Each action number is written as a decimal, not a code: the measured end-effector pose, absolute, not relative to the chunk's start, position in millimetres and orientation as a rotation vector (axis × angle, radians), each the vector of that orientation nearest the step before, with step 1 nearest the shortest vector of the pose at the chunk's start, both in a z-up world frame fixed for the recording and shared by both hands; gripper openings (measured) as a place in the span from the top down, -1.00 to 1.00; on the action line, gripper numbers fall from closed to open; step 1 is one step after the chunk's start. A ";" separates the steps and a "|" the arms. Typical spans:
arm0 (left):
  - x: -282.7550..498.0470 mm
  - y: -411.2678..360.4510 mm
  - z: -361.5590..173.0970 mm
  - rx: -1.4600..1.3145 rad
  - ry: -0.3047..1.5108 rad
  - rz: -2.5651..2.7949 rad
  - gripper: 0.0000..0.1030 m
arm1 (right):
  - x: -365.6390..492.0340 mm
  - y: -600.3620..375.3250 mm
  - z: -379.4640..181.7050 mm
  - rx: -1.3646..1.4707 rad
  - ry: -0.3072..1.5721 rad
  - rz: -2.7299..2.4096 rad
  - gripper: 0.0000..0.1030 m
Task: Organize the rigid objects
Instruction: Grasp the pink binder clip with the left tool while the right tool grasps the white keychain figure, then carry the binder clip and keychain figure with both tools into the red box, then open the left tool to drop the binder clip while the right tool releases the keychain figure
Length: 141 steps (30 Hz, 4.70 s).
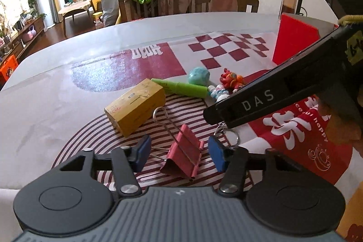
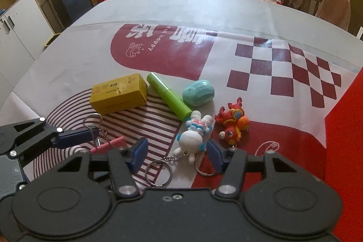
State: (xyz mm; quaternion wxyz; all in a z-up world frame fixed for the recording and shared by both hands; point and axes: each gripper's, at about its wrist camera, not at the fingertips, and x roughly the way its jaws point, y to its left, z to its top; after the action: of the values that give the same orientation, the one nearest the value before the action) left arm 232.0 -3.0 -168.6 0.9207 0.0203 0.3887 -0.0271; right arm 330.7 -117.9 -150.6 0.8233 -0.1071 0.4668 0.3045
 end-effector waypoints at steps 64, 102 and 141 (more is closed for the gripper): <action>140.3 -4.6 -22.9 -0.168 0.644 -0.139 0.40 | 206.8 -209.4 8.0 -0.091 0.746 0.526 0.42; 346.3 -241.1 -43.6 -0.029 0.837 -0.308 0.39 | 339.7 -425.9 -32.8 -0.059 0.842 0.434 0.42; 424.5 -292.9 -125.8 0.105 1.159 -0.305 0.39 | 355.0 -408.2 -93.8 -0.152 1.049 0.484 0.34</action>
State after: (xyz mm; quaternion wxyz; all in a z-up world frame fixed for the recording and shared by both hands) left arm 424.5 -292.9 -125.8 0.8244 0.0492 0.5454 -0.1434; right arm 355.0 -408.2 -93.8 0.8350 -0.0718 0.4953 0.2287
